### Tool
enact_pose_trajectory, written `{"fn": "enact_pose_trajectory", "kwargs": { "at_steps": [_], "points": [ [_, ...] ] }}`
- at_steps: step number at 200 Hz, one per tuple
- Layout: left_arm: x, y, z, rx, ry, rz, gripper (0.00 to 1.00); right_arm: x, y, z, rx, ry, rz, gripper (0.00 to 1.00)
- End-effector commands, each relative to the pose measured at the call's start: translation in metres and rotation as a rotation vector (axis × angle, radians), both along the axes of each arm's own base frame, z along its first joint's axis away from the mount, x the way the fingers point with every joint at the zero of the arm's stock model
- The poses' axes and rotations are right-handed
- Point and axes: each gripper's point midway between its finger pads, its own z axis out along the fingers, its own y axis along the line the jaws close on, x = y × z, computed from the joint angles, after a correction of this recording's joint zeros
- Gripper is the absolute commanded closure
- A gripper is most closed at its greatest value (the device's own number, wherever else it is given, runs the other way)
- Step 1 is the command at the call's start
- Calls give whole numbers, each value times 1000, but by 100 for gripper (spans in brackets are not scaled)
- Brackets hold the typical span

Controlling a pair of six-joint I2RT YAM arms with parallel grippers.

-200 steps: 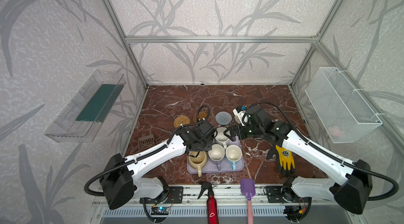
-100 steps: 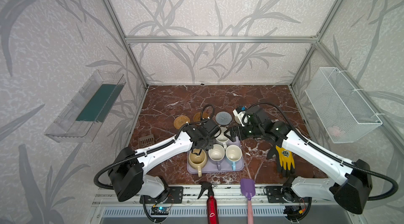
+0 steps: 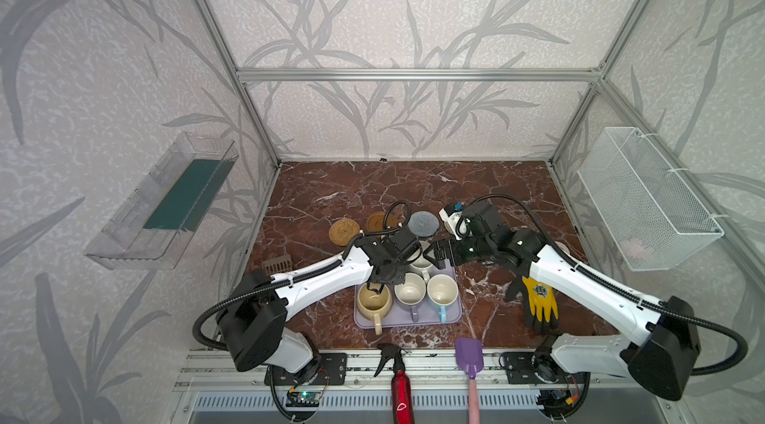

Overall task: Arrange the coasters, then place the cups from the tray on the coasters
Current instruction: 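Lower the left gripper onto the black mug rim and close it, then lift the black mug with the left gripper toward the woven rattan coaster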

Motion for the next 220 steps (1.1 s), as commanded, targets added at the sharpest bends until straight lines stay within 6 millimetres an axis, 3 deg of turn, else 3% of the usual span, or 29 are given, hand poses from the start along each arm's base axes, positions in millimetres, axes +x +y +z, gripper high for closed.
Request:
{"fn": "enact_pose_trajectory", "kwargs": {
  "at_steps": [1, 70, 84, 122, 156, 220],
  "points": [
    [8, 2, -1, 27, -38, 4, 70, 0, 2, -3, 0, -4, 6, 1],
    [11, -3, -8, 36, -27, -16, 76, 2, -2, -4, -14, -23, -7, 1],
    [12, -5, -8, 35, -29, -19, 84, 2, -3, -5, -19, -25, -9, 1],
    [14, -3, -1, 32, -50, -16, 90, 3, -6, -5, -28, -34, -19, 1],
    [15, -1, 8, 29, -71, -14, 100, 3, -4, 7, 18, -79, -17, 1],
    [19, 1, 19, 38, -86, 10, 100, 4, 2, 20, 73, -122, 1, 1]
  ]
}}
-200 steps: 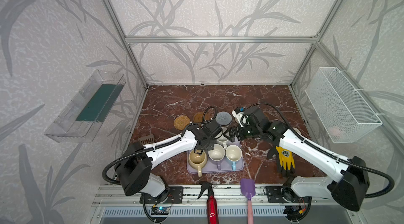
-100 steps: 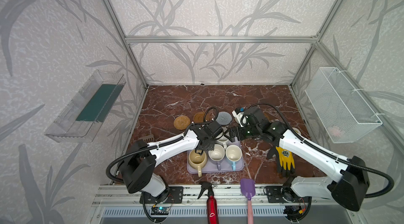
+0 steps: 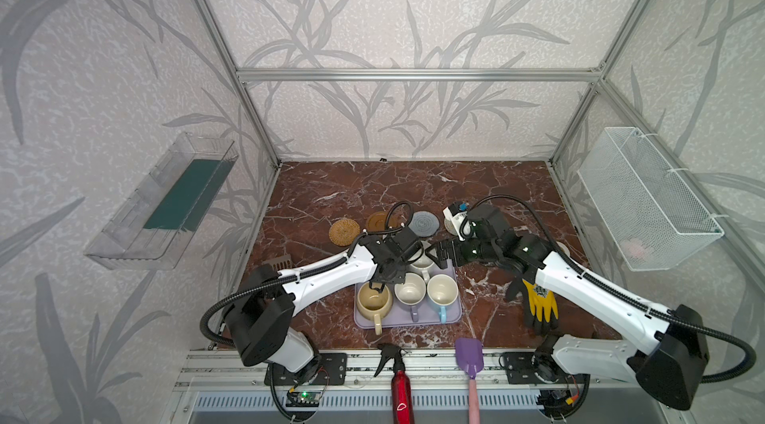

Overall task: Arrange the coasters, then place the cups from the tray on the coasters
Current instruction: 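Lift the black mug with the left gripper toward the woven rattan coaster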

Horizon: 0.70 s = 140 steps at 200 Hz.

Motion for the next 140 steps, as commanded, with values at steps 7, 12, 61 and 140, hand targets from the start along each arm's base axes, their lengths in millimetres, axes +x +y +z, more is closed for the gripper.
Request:
{"fn": "enact_pose_trajectory", "kwargs": {
  "at_steps": [7, 12, 61, 140],
  "points": [
    [16, 1, 27, -2, -92, 23, 100, -2, 7, 10, 37, -33, 37, 1],
    [16, 2, 29, 2, -96, 24, 100, -3, 8, 10, 39, -31, 42, 1],
    [18, 4, 45, -2, -125, 22, 100, -2, 10, 12, 50, -35, 44, 1],
    [26, 7, 75, -48, -220, 28, 100, 2, 23, 32, 143, -87, 65, 1]
  ]
}}
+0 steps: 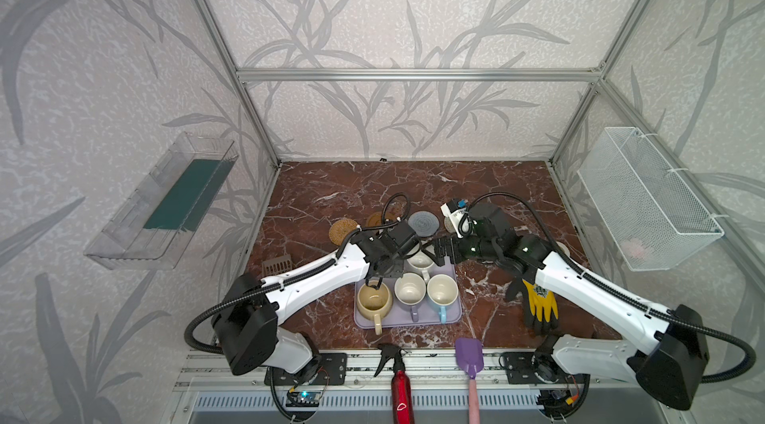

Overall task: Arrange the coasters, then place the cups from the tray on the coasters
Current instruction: 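Lift the black mug with the left gripper toward the woven rattan coaster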

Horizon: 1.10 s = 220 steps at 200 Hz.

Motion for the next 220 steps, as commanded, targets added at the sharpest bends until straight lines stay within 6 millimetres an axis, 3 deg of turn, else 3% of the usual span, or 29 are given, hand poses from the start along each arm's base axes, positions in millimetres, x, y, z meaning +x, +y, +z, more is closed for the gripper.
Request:
{"fn": "enact_pose_trajectory", "kwargs": {
  "at_steps": [1, 74, 97, 167, 220],
  "points": [
    [18, 1, 39, -33, -135, 20, 100, -1, 10, 18, 70, -42, 29, 1],
    [37, 17, 95, -43, -222, -10, 100, 16, 28, 45, 124, -50, 23, 1],
    [46, 33, 104, -44, -230, 22, 100, 28, 29, 49, 123, -58, -27, 1],
    [61, 70, 96, 13, -242, 95, 100, 43, 48, 45, 111, -51, -44, 1],
    [74, 74, 90, -12, -244, 91, 100, 49, 77, 31, 64, -52, -10, 1]
  ]
}}
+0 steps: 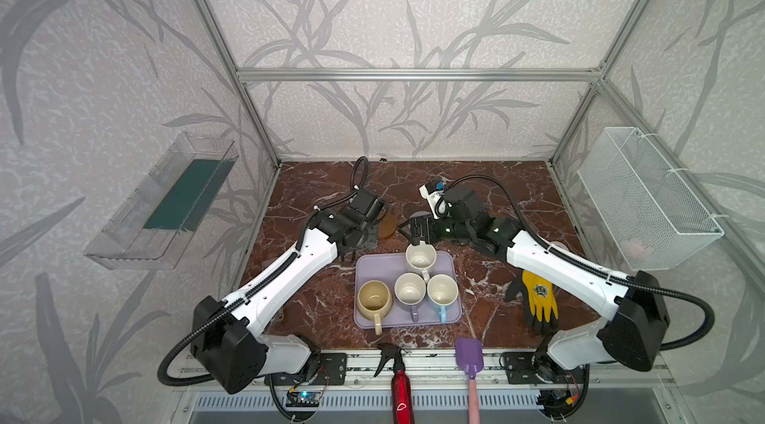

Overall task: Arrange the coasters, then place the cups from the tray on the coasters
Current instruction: 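Lift the black mug with the left gripper toward the woven rattan coaster, then lower the black mug onto the woven rattan coaster with the left gripper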

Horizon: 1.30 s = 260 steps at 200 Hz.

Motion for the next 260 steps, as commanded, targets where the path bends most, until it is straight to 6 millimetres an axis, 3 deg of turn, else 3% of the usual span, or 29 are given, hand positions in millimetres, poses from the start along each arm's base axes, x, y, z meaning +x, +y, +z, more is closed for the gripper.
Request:
{"fn": "enact_pose_trajectory", "kwargs": {
  "at_steps": [1, 75, 77, 86, 142, 188, 260],
  "points": [
    [17, 1, 21, -16, -104, 1, 100, 7, 16, 10, 5, -45, 7, 1],
    [36, 35, 3, -54, -82, 66, 100, 18, 63, 5, -19, -49, 72, 1],
    [36, 37, 3, -54, -81, 71, 100, 20, 65, -5, -34, -35, 73, 1],
    [37, 40, -2, -62, -68, 78, 100, 21, 71, -12, -45, -28, 82, 1],
    [45, 54, -33, -36, -19, 130, 100, 25, 95, -29, -69, 6, 129, 1],
    [53, 67, -52, -2, 13, 164, 100, 25, 102, -39, -79, 29, 150, 1],
    [66, 68, -71, -11, 54, 190, 100, 26, 104, -53, -84, 54, 155, 1]
  ]
}}
